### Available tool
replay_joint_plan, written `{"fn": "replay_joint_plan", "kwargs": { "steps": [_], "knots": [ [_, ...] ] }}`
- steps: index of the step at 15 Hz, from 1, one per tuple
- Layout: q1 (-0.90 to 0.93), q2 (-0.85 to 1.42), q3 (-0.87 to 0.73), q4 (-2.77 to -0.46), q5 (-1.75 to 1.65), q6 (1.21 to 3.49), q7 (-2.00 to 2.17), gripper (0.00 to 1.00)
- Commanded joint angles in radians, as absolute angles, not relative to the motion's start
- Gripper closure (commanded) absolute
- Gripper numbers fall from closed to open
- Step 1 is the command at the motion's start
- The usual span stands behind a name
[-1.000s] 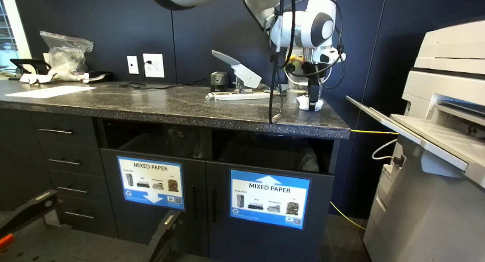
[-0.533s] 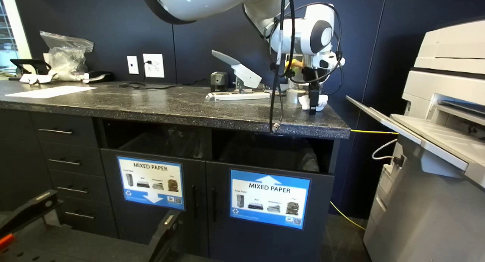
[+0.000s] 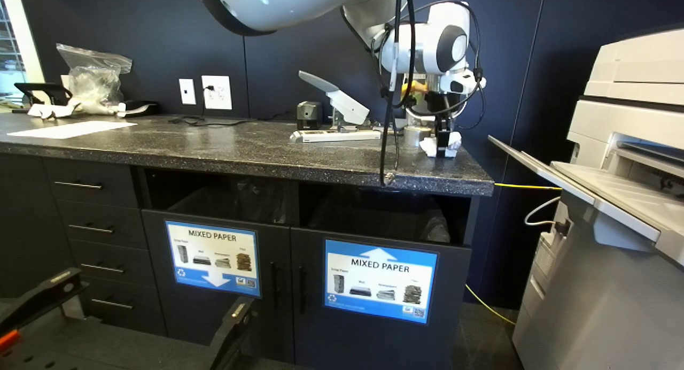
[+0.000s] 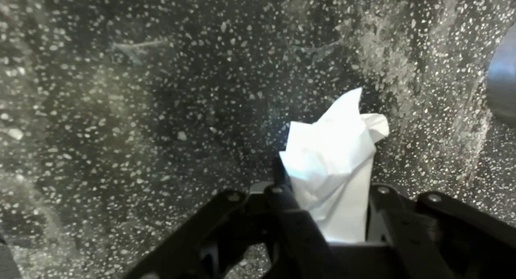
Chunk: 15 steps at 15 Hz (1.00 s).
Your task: Place the crumpled paper in the bin on the right
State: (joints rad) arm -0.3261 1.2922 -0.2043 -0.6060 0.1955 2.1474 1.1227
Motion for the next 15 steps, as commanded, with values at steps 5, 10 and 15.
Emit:
{"fn": "replay_joint_plan", "kwargs": {
  "steps": [5, 10, 15],
  "knots": [
    [-0.311, 1.31, -0.169, -0.577, 0.152, 2.12, 0.835, 0.88],
    [-0.281, 1.284, -0.108, -0.625, 0.166, 2.144, 0.598, 0.86],
    [-0.266, 1.245, -0.049, -0.674, 0.163, 2.126, 0.362, 0.86]
  ]
}}
